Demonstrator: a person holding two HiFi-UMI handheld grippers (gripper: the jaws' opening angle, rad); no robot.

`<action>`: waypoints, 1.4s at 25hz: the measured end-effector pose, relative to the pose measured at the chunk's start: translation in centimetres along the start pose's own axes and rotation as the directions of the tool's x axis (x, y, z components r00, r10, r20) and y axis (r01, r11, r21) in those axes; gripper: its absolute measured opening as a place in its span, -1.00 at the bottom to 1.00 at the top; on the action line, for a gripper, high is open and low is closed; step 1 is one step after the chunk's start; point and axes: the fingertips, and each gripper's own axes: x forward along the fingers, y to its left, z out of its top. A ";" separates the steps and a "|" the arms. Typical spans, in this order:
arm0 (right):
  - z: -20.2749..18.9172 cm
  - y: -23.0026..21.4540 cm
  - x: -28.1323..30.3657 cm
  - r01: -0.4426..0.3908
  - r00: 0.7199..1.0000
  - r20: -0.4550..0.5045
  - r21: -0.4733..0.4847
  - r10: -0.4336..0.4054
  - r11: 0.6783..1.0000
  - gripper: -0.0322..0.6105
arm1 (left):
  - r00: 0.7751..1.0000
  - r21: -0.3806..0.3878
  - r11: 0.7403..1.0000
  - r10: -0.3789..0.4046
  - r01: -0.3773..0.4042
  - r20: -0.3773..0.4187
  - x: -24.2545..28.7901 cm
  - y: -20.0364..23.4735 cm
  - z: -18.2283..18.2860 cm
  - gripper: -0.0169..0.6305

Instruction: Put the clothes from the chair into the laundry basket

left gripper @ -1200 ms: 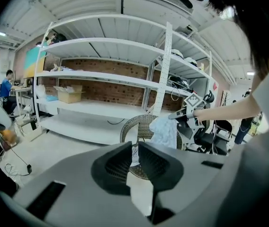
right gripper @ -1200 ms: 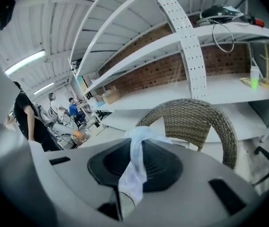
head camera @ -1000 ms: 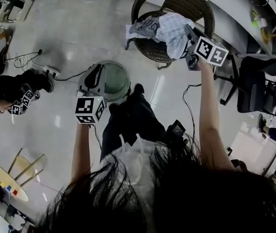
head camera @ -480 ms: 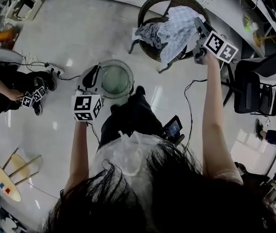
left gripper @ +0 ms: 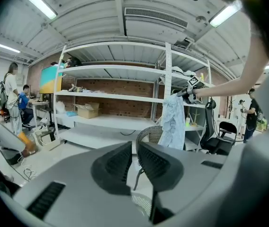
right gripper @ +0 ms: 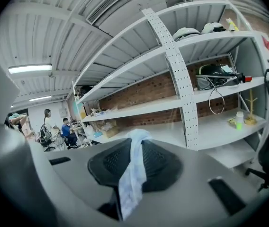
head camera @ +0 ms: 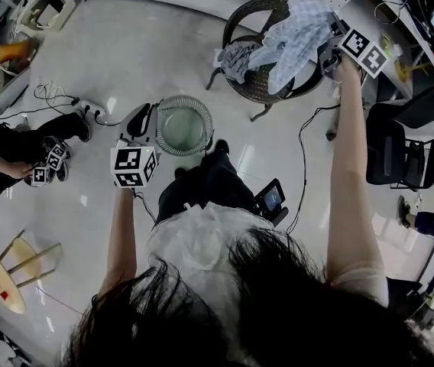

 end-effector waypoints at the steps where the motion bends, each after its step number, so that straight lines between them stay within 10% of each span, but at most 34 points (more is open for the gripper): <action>1: 0.8 -0.3 0.1 0.009 1.000 0.007 -0.004 -0.009 1.000 -0.69 | 1.000 -0.002 1.000 0.006 -0.006 0.003 -0.1 0.2 0.2 -0.82; 20: 16.8 -0.9 -1.7 0.006 0.982 0.187 -0.090 0.011 0.996 -0.69 | 0.998 0.011 1.000 -0.028 0.027 0.059 4.1 -2.4 4.7 -0.82; 35: 23.7 11.1 -8.2 -0.138 0.944 0.258 -0.265 0.208 0.954 -0.69 | 0.991 0.050 0.997 -0.067 0.062 0.117 2.9 -2.4 7.1 -0.82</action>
